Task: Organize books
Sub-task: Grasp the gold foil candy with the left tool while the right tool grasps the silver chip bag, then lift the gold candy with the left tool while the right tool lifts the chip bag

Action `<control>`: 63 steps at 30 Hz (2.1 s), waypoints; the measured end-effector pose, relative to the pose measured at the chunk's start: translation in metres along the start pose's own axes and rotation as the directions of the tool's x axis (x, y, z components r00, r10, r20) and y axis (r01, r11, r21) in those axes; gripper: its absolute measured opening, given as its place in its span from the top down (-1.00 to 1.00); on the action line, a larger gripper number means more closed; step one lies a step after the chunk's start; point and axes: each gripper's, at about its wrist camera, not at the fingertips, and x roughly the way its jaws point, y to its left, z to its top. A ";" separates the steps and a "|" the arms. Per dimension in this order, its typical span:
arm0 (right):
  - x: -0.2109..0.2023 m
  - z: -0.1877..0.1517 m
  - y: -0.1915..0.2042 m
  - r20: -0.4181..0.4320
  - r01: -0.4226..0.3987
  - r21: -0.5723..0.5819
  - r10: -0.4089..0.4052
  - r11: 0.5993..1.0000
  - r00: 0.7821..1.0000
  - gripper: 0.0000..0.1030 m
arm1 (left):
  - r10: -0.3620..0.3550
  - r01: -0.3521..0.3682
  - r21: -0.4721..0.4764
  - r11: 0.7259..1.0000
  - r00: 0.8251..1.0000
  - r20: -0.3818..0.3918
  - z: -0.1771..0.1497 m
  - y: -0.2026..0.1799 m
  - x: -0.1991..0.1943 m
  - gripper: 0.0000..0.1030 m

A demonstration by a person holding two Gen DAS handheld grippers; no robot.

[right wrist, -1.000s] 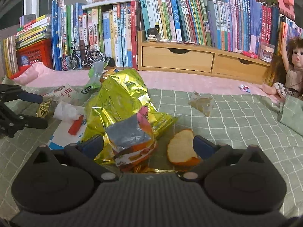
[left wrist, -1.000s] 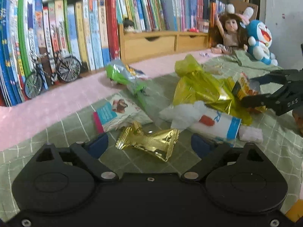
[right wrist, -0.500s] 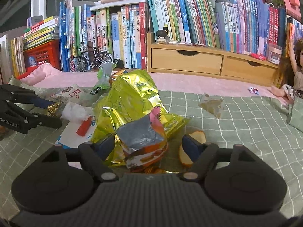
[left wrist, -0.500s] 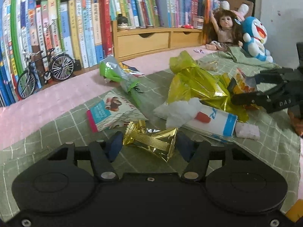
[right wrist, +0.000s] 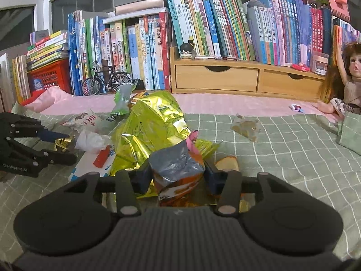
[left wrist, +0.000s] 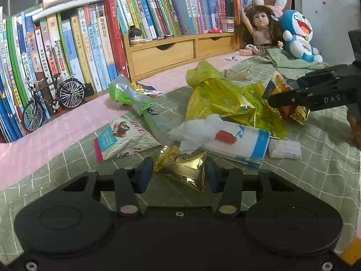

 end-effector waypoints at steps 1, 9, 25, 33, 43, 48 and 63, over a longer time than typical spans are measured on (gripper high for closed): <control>-0.002 0.000 0.000 0.003 0.001 -0.004 -0.001 1.000 1.000 0.00 | 0.007 -0.007 0.004 1.000 1.000 0.004 0.000 -0.002 -0.002 0.10; -0.022 0.000 0.003 0.012 -0.003 -0.012 0.003 1.000 1.000 0.00 | 0.042 -0.042 -0.011 0.999 0.998 0.054 -0.008 -0.015 -0.025 0.12; -0.081 -0.014 0.035 0.024 -0.105 -0.065 0.107 0.992 0.994 -0.01 | 0.068 -0.064 -0.031 0.997 0.990 0.121 -0.024 -0.054 -0.114 0.15; -0.122 -0.029 0.051 0.009 -0.264 -0.039 0.264 0.964 0.964 -0.01 | 0.059 -0.050 -0.041 0.998 0.969 0.239 -0.038 -0.097 -0.180 0.14; -0.165 -0.058 0.058 -0.008 -0.370 -0.001 0.370 0.929 0.929 -0.02 | 0.032 0.009 -0.131 0.991 0.951 0.307 -0.064 -0.134 -0.244 0.13; -0.189 -0.079 0.065 -0.036 -0.348 -0.049 0.347 0.936 0.937 -0.02 | 0.044 -0.003 -0.138 0.990 0.955 0.294 -0.087 -0.151 -0.265 0.12; -0.233 -0.140 0.084 -0.148 -0.363 -0.009 0.358 0.932 0.922 -0.02 | -0.042 0.090 -0.245 0.965 0.980 0.193 -0.137 -0.198 -0.290 0.11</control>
